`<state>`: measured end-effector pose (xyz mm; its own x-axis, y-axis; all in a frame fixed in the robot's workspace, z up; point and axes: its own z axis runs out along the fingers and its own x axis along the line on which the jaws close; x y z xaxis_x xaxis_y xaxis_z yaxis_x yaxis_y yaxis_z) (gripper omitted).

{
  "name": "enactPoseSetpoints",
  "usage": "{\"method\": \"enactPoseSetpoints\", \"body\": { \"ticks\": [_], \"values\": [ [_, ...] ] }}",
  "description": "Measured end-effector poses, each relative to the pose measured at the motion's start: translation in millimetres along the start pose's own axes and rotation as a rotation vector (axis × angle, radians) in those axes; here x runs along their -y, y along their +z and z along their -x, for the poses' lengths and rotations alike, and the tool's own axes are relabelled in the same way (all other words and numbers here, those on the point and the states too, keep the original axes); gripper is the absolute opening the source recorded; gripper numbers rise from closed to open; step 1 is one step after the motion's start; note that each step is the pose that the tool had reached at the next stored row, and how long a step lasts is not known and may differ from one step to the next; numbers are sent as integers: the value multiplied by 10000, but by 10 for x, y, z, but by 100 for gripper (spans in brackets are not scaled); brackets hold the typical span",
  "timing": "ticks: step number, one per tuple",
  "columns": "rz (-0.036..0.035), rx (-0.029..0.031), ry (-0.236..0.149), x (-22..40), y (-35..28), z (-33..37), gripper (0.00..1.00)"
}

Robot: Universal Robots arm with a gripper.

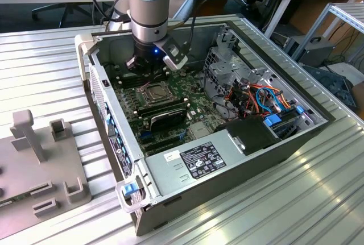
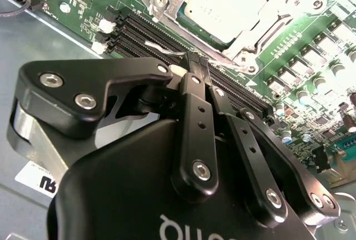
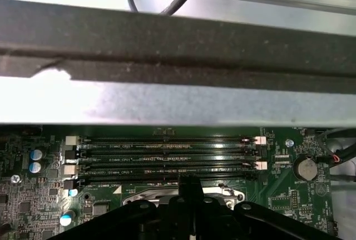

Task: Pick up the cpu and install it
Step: 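Install the first cpu locking lever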

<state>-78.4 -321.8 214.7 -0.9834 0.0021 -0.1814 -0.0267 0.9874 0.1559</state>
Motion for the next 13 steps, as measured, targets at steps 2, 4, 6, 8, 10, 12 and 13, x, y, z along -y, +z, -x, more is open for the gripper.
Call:
{"method": "enactPoseSetpoints", "body": {
  "ticks": [2, 4, 6, 8, 10, 12, 13],
  "values": [
    [-12, 0, -2, 3, 19, 2, 11],
    [-26, -1, -3, 6, 36, 3, 11],
    [-33, -2, -5, 8, 50, 5, 11],
    [-46, -5, -6, 10, 63, 17, 11],
    [-54, -2, -8, 12, 77, 41, 11],
    [-62, -2, -10, 15, 90, 65, 11],
    [-68, -2, -12, 16, 98, 83, 11]
  ]
}}
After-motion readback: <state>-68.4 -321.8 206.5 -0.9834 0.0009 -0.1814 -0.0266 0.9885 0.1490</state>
